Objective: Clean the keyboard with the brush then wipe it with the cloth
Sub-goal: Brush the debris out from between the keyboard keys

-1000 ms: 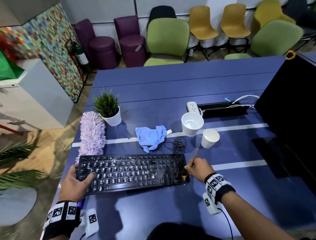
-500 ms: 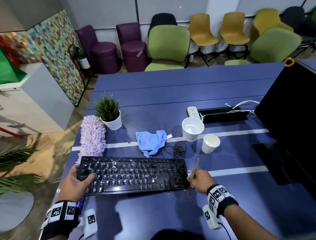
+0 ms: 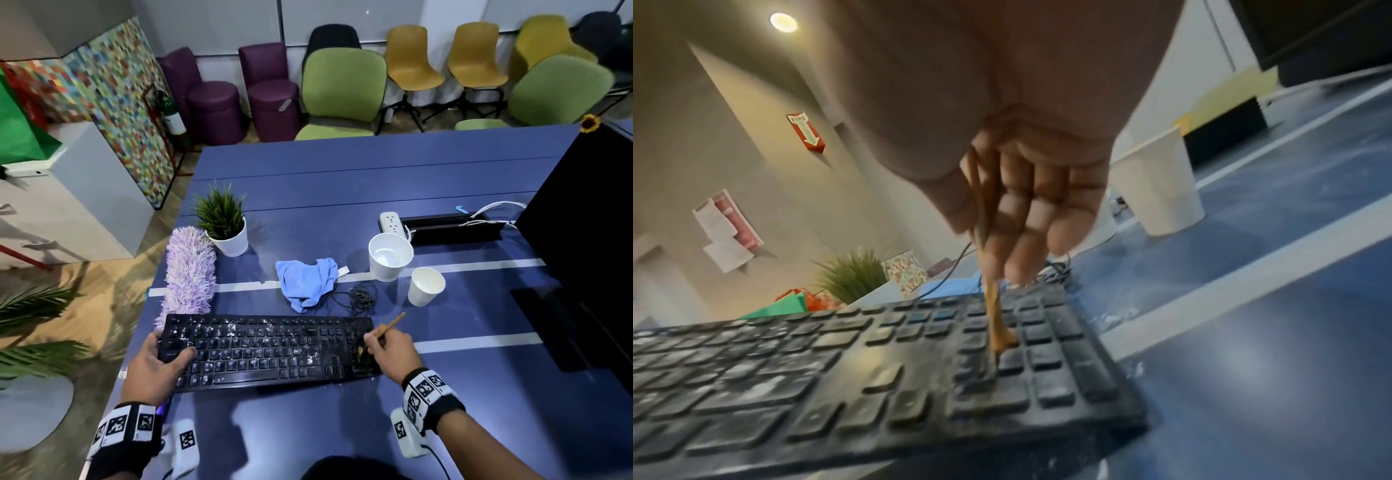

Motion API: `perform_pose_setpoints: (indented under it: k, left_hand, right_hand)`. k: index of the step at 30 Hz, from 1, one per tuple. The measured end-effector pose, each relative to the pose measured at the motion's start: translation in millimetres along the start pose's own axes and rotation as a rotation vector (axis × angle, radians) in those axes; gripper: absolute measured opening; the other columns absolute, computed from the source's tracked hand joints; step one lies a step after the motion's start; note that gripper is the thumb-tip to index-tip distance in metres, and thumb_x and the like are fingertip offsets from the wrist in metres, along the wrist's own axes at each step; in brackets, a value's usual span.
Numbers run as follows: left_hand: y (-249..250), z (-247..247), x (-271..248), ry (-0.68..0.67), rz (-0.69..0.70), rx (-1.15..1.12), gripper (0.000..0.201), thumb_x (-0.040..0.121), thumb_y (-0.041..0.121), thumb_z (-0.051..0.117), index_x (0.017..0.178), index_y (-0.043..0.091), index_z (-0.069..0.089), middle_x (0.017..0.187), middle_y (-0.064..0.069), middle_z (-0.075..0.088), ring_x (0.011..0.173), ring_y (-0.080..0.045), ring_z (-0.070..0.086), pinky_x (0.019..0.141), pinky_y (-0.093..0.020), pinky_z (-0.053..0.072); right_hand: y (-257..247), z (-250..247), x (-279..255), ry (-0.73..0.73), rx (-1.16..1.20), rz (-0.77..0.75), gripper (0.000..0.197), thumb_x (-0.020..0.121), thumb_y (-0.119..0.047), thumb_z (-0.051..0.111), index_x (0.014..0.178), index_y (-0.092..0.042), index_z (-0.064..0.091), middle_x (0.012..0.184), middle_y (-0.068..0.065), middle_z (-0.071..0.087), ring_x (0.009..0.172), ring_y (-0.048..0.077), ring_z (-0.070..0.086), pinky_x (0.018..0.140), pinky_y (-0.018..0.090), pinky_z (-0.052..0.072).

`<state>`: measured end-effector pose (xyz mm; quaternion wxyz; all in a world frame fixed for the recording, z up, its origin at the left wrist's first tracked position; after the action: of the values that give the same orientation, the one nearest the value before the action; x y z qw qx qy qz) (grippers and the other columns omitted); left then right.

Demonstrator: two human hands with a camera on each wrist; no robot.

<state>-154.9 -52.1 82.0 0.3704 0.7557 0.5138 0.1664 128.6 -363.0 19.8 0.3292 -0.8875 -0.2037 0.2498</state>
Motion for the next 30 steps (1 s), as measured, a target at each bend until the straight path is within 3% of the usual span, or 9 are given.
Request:
perform_pose_setpoints:
  k: [3, 5, 8, 11, 15, 19, 22, 26, 30]
  left_hand:
    - [-5, 1, -1, -0.026, -0.021, -0.004, 0.045, 0.074, 0.021, 0.079, 0.111, 0.010, 0.056, 0.098, -0.011, 0.067, 0.087, -0.022, 0.061, 0.080, -0.034, 0.043]
    - [-5, 3, -4, -0.070, -0.033, -0.029, 0.051, 0.069, 0.030, 0.079, 0.111, 0.012, 0.055, 0.099, -0.010, 0.068, 0.087, -0.023, 0.064, 0.078, -0.033, 0.047]
    - [-3, 6, -7, -0.092, -0.044, -0.040, 0.041, 0.077, 0.018, 0.077, 0.110, 0.010, 0.053, 0.096, -0.009, 0.066, 0.081, -0.021, 0.063, 0.066, -0.027, 0.045]
    - [-9, 9, -7, -0.095, -0.030, -0.032, 0.038, 0.077, 0.021, 0.077, 0.106, 0.015, 0.054, 0.097, -0.009, 0.068, 0.083, -0.021, 0.064, 0.077, -0.034, 0.047]
    - [-19, 11, -5, -0.135, -0.060, -0.071, 0.040, 0.076, 0.022, 0.078, 0.109, 0.016, 0.055, 0.100, -0.009, 0.070, 0.088, -0.021, 0.067, 0.086, -0.040, 0.050]
    - [-19, 15, -5, -0.172, -0.099, -0.134, 0.041, 0.079, 0.018, 0.075, 0.113, 0.014, 0.052, 0.103, -0.008, 0.067, 0.090, -0.022, 0.066, 0.087, -0.038, 0.049]
    - [-22, 18, -5, -0.194, -0.132, -0.178, 0.048, 0.071, 0.026, 0.077, 0.111, 0.016, 0.053, 0.104, -0.007, 0.068, 0.091, -0.022, 0.066, 0.089, -0.041, 0.050]
    - [-26, 25, -10, -0.203, -0.156, -0.196, 0.030, 0.080, -0.005, 0.065, 0.105, 0.005, 0.051, 0.098, -0.015, 0.067, 0.083, -0.026, 0.062, 0.073, -0.035, 0.045]
    - [-25, 26, -14, -0.213, -0.137, -0.196, 0.028, 0.081, -0.006, 0.063, 0.104, 0.002, 0.049, 0.091, -0.014, 0.064, 0.063, -0.022, 0.054, 0.058, -0.032, 0.038]
  right_hand:
    - [-1, 16, -6, -0.216, 0.099, 0.012, 0.024, 0.092, -0.026, 0.059, 0.071, -0.017, 0.056, 0.063, 0.004, 0.070, 0.055, 0.014, 0.061, 0.070, 0.041, 0.056]
    - [-4, 13, -7, -0.071, 0.065, -0.071, 0.023, 0.093, -0.030, 0.058, 0.073, -0.020, 0.056, 0.064, 0.001, 0.069, 0.062, 0.015, 0.064, 0.070, 0.036, 0.053]
    - [-2, 4, -3, 0.043, -0.007, -0.045, 0.023, 0.093, -0.034, 0.056, 0.075, -0.020, 0.059, 0.066, -0.002, 0.068, 0.071, 0.020, 0.065, 0.069, 0.032, 0.050]
    - [7, 3, 0, -0.149, -0.089, 0.097, 0.027, 0.087, -0.034, 0.058, 0.066, -0.016, 0.058, 0.067, 0.004, 0.070, 0.070, 0.026, 0.066, 0.069, 0.036, 0.053]
    - [9, -9, -2, 0.047, -0.068, 0.065, 0.026, 0.091, -0.038, 0.056, 0.070, -0.024, 0.057, 0.071, 0.000, 0.069, 0.075, 0.023, 0.064, 0.067, 0.033, 0.049]
    - [8, 0, -2, -0.187, -0.039, 0.096, 0.027, 0.089, -0.035, 0.058, 0.071, -0.015, 0.061, 0.065, 0.003, 0.072, 0.067, 0.019, 0.068, 0.076, 0.041, 0.056]
    - [7, -3, -2, -0.044, -0.052, 0.065, 0.026, 0.090, -0.037, 0.057, 0.073, -0.018, 0.060, 0.065, 0.001, 0.070, 0.068, 0.016, 0.066, 0.075, 0.040, 0.055]
    - [1, -5, 0, 0.035, 0.024, 0.075, 0.024, 0.092, -0.034, 0.056, 0.078, -0.016, 0.062, 0.069, 0.000, 0.071, 0.073, 0.021, 0.068, 0.077, 0.040, 0.056]
    - [-2, -25, -3, 0.137, -0.297, 0.186, 0.030, 0.097, -0.035, 0.045, 0.101, -0.009, 0.059, 0.092, 0.017, 0.070, 0.090, 0.037, 0.066, 0.075, 0.038, 0.052]
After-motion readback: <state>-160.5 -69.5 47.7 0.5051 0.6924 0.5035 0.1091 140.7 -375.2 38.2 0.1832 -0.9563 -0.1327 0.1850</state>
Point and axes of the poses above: each hand's wrist, its own x-axis towards the middle knuckle, its own z-axis out of the palm, y = z × x, the point moved 2 cm from there along x, towards the middle knuckle
